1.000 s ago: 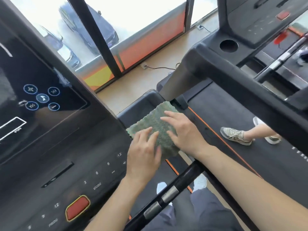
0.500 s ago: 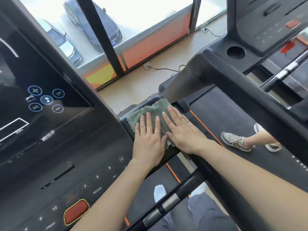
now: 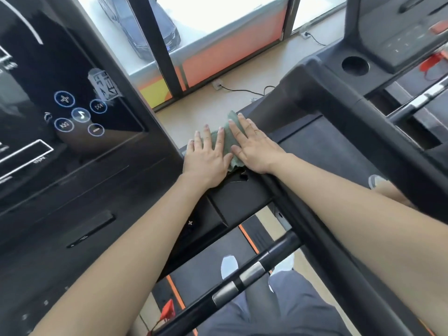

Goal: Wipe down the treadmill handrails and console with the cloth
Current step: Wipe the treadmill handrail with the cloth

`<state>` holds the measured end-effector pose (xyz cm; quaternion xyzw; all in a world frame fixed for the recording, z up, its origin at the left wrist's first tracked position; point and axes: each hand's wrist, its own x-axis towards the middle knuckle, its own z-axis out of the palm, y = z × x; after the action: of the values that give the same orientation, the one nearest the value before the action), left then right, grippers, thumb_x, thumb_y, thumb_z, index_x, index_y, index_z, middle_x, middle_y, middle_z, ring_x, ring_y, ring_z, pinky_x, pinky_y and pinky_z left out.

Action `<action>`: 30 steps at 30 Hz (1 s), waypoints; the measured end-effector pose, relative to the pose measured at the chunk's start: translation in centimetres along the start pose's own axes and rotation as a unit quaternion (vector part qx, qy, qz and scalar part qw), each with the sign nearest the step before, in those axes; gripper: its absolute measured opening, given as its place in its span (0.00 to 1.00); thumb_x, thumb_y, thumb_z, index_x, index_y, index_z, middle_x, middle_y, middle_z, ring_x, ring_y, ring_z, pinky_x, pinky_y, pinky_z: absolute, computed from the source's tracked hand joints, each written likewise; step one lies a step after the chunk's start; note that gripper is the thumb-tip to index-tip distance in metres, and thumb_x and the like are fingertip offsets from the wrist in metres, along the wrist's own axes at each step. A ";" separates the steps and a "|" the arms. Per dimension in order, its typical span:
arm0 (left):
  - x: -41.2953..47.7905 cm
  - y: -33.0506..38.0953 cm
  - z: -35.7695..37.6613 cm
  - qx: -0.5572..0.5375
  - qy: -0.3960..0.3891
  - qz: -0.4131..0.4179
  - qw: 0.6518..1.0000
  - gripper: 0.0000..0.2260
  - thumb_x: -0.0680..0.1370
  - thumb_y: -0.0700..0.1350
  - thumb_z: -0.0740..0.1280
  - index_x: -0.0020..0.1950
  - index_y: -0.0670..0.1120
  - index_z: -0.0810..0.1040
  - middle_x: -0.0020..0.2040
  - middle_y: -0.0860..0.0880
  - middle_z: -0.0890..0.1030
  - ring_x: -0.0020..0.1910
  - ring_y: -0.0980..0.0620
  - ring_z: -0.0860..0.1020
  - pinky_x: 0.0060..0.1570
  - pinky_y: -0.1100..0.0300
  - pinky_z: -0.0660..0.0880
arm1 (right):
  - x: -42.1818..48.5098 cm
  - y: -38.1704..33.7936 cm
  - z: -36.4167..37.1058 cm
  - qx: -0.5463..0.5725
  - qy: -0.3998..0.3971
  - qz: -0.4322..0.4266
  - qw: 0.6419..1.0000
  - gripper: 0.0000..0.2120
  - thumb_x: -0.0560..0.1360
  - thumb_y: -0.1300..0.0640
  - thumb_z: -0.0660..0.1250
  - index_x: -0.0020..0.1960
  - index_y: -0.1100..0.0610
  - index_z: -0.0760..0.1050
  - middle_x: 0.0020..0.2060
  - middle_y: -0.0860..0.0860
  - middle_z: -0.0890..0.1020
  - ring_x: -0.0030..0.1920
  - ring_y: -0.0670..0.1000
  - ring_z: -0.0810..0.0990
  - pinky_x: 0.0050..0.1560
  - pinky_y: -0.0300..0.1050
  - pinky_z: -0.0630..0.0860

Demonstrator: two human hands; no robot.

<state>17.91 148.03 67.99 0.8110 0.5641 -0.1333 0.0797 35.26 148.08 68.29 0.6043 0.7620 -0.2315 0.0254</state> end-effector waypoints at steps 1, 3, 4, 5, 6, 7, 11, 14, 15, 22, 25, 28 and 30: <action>-0.6 0.2 0.1 0.012 -0.005 0.004 1.000 0.32 0.84 0.62 0.42 0.83 0.48 0.36 0.82 0.37 0.39 0.81 0.34 0.45 0.80 0.41 0.47 | -0.2 0.0 0.1 -0.008 0.001 0.000 1.000 0.32 0.85 0.42 0.47 0.81 0.48 0.35 0.80 0.50 0.33 0.81 0.52 0.37 0.80 0.52 0.46; -2.4 0.6 0.3 0.031 -0.018 0.014 0.999 0.32 0.84 0.62 0.43 0.82 0.47 0.36 0.82 0.36 0.37 0.81 0.33 0.41 0.80 0.41 0.44 | -0.9 -0.1 0.6 -0.038 0.002 -0.004 0.999 0.32 0.84 0.40 0.46 0.81 0.48 0.34 0.79 0.50 0.32 0.80 0.52 0.34 0.80 0.53 0.45; -3.4 0.9 0.4 0.036 -0.025 0.019 0.999 0.32 0.85 0.61 0.43 0.82 0.47 0.35 0.81 0.36 0.36 0.81 0.33 0.39 0.80 0.42 0.43 | -1.5 -0.1 1.0 -0.060 0.001 -0.008 0.998 0.32 0.84 0.39 0.45 0.81 0.48 0.34 0.79 0.50 0.31 0.80 0.53 0.33 0.80 0.54 0.44; -4.5 1.3 0.6 0.038 -0.030 0.026 0.998 0.32 0.85 0.61 0.43 0.82 0.47 0.35 0.81 0.36 0.35 0.81 0.34 0.38 0.80 0.42 0.42 | -2.4 -0.1 1.5 -0.082 -0.002 -0.011 0.997 0.33 0.84 0.38 0.43 0.81 0.48 0.33 0.79 0.51 0.30 0.79 0.53 0.32 0.80 0.55 0.43; -5.7 1.8 1.0 0.036 -0.030 0.035 0.998 0.32 0.84 0.61 0.41 0.82 0.46 0.35 0.81 0.36 0.35 0.80 0.35 0.37 0.80 0.43 0.42 | -3.4 -0.1 2.0 -0.100 -0.002 -0.013 0.995 0.33 0.83 0.37 0.41 0.81 0.49 0.33 0.79 0.52 0.30 0.79 0.54 0.31 0.80 0.55 0.43; -6.9 2.3 1.5 0.035 -0.025 0.045 0.998 0.32 0.84 0.62 0.39 0.82 0.46 0.36 0.81 0.36 0.35 0.81 0.35 0.36 0.80 0.43 0.42 | -4.6 0.0 2.6 -0.115 0.001 -0.013 0.993 0.33 0.82 0.36 0.39 0.81 0.50 0.33 0.79 0.52 0.30 0.79 0.55 0.30 0.80 0.56 0.42; -11.2 3.9 3.9 0.023 0.004 0.079 0.997 0.36 0.80 0.62 0.36 0.83 0.43 0.46 0.81 0.33 0.41 0.81 0.35 0.42 0.80 0.42 0.45 | -9.5 0.5 4.9 -0.135 0.010 -0.004 0.991 0.37 0.76 0.34 0.30 0.81 0.51 0.34 0.79 0.53 0.32 0.79 0.56 0.30 0.79 0.57 0.40; -13.6 5.4 5.2 0.013 0.020 0.098 0.995 0.36 0.81 0.62 0.42 0.83 0.41 0.52 0.81 0.32 0.47 0.81 0.34 0.46 0.79 0.40 0.50 | -12.8 0.8 6.5 -0.140 0.022 0.007 0.990 0.37 0.78 0.35 0.40 0.82 0.52 0.39 0.80 0.54 0.37 0.80 0.57 0.36 0.79 0.60 0.45; -14.2 5.9 5.3 0.006 0.023 0.102 0.995 0.36 0.81 0.62 0.44 0.82 0.40 0.54 0.81 0.32 0.49 0.81 0.34 0.48 0.79 0.40 0.52 | -13.8 0.9 6.9 -0.140 0.022 0.011 0.990 0.38 0.78 0.35 0.46 0.82 0.52 0.41 0.81 0.55 0.39 0.80 0.58 0.37 0.79 0.61 0.47; -15.1 6.9 4.8 -0.030 0.056 0.079 0.995 0.33 0.82 0.60 0.47 0.80 0.40 0.64 0.79 0.32 0.60 0.80 0.35 0.59 0.77 0.41 0.60 | -16.2 0.6 7.1 -0.033 0.031 0.030 0.999 0.36 0.77 0.35 0.40 0.82 0.47 0.42 0.80 0.48 0.36 0.79 0.51 0.32 0.80 0.54 0.39; -13.3 6.5 5.0 -0.028 0.068 0.054 0.996 0.32 0.82 0.60 0.47 0.80 0.41 0.62 0.79 0.31 0.58 0.80 0.34 0.58 0.78 0.40 0.58 | -15.3 0.1 7.5 -0.044 0.041 0.054 0.997 0.33 0.79 0.37 0.38 0.82 0.45 0.41 0.80 0.49 0.36 0.80 0.54 0.33 0.80 0.56 0.39; -11.3 6.2 4.8 -0.020 0.071 0.034 0.997 0.32 0.82 0.60 0.45 0.81 0.42 0.59 0.80 0.31 0.55 0.80 0.34 0.56 0.79 0.40 0.55 | -13.1 -0.1 6.9 -0.047 0.043 0.077 0.995 0.32 0.80 0.37 0.37 0.82 0.44 0.39 0.80 0.50 0.35 0.80 0.55 0.33 0.79 0.56 0.39; -9.9 5.8 4.5 -0.019 0.073 0.021 0.997 0.32 0.82 0.60 0.44 0.82 0.43 0.59 0.80 0.31 0.54 0.81 0.34 0.54 0.79 0.40 0.53 | -11.5 0.0 6.1 -0.040 0.037 0.080 0.995 0.31 0.82 0.37 0.39 0.81 0.44 0.37 0.80 0.50 0.33 0.80 0.54 0.33 0.80 0.55 0.39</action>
<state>19.54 135.88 66.56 0.8285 0.5537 -0.0614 0.0565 36.93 135.33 66.52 0.6703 0.7200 -0.1754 0.0398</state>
